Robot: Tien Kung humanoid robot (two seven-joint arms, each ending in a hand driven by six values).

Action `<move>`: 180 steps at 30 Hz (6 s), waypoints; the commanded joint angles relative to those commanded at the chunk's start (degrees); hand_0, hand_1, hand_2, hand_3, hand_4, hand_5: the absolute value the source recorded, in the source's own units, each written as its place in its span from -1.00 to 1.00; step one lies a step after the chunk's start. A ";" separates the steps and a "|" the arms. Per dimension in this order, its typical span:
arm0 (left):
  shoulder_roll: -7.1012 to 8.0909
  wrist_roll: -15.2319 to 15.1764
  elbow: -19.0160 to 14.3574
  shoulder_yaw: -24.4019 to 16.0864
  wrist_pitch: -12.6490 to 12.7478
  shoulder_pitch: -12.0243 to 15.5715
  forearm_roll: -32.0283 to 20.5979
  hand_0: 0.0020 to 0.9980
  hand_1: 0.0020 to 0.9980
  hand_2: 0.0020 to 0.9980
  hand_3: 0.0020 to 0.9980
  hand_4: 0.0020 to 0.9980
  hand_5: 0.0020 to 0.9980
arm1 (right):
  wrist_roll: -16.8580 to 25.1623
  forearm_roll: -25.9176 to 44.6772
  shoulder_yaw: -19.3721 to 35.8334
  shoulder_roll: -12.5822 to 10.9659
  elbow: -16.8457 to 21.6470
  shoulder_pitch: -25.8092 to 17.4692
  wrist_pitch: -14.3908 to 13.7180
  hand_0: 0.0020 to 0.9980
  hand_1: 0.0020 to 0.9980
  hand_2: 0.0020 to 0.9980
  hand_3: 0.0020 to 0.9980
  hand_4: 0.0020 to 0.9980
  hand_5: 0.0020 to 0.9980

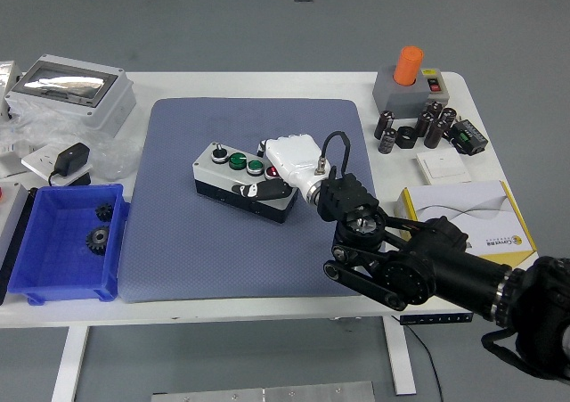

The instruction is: Pick up the button,place it on the desk,press the button,press the button

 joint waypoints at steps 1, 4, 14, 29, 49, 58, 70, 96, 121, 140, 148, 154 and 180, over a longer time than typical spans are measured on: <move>-0.01 -0.02 0.00 -0.01 0.01 0.00 0.02 0.32 0.27 0.23 0.46 0.64 0.24 | 0.12 0.08 0.11 0.00 -0.02 -0.07 -0.17 -0.76 -0.58 -0.42 -0.15 -0.86 -1.00; -0.03 -0.06 0.01 -0.01 0.03 0.00 0.04 0.32 0.26 0.23 0.46 0.66 0.26 | 0.35 0.20 0.39 0.00 -0.02 -0.23 -0.54 -0.75 -0.58 -0.43 -0.17 -0.87 -1.00; -0.16 -0.08 -0.01 -0.06 0.07 0.09 0.14 0.32 0.27 0.23 0.46 0.67 0.28 | 1.81 0.78 -0.67 0.00 1.34 -1.03 -1.71 -0.75 -0.58 -0.44 -0.18 -0.89 -1.00; -0.31 -0.20 0.00 -0.05 0.17 0.16 0.21 0.32 0.27 0.23 0.46 0.69 0.29 | 4.61 0.55 -3.04 -1.73 5.71 -2.57 -3.47 -0.75 -0.58 -0.45 -0.21 -0.96 -1.00; -0.68 -0.26 0.04 0.09 0.14 0.13 0.17 0.32 0.27 0.23 0.46 0.71 0.30 | 15.76 -9.70 -2.61 -5.80 6.03 -5.34 -6.53 -0.75 -0.57 -0.45 -0.23 -1.00 -1.00; -0.73 -0.27 0.05 -0.01 0.10 0.21 0.35 0.32 0.27 0.23 0.46 0.71 0.31 | 17.60 -12.17 -1.35 -6.30 5.45 -6.01 -6.66 -0.75 -0.57 -0.45 -0.23 -1.00 -1.00; -0.71 -0.24 0.05 0.01 0.05 0.11 0.44 0.32 0.27 0.23 0.46 0.72 0.31 | 20.08 -14.72 0.47 -6.74 6.79 -4.73 -6.21 -0.73 -0.56 -0.45 -0.23 -1.00 -1.00; -0.86 -0.54 0.26 0.06 -0.04 0.34 0.35 0.32 0.27 0.23 0.46 0.72 0.31 | 15.32 2.67 8.28 -13.27 19.41 -6.23 0.81 -0.69 -0.53 -0.44 -0.21 -0.98 -1.00; -0.98 -0.42 0.13 -0.04 0.14 0.68 -0.08 0.32 0.27 0.23 0.46 0.72 0.31 | 8.46 21.53 17.95 -24.60 44.05 -10.37 28.37 -0.80 -0.61 -0.49 0.36 0.03 -0.18; -0.94 -0.58 0.15 -0.02 0.10 0.52 -0.23 0.32 0.26 0.23 0.46 0.71 0.32 | 5.85 15.68 10.02 -22.08 38.95 -8.12 24.49 -0.82 -0.65 -0.56 0.37 0.42 1.00; -0.91 -0.70 0.16 -0.12 0.03 0.56 -0.05 0.32 0.26 0.23 0.46 0.71 0.33 | 5.76 14.65 7.76 -19.62 36.51 -7.09 22.83 -0.85 -0.66 -0.57 0.36 0.41 1.00; -0.91 -0.72 0.17 -0.04 0.02 0.55 -0.13 0.32 0.26 0.23 0.46 0.70 0.33 | 5.68 14.43 6.67 -18.00 34.95 -6.56 21.94 -0.85 -0.66 -0.57 0.36 0.40 1.00; -1.00 -2.70 1.10 -0.79 -0.31 0.51 0.70 0.32 0.26 0.22 0.46 0.70 0.36 | 13.62 22.21 13.67 -19.27 35.83 -9.90 13.26 -0.85 -0.66 -0.58 0.34 0.34 1.00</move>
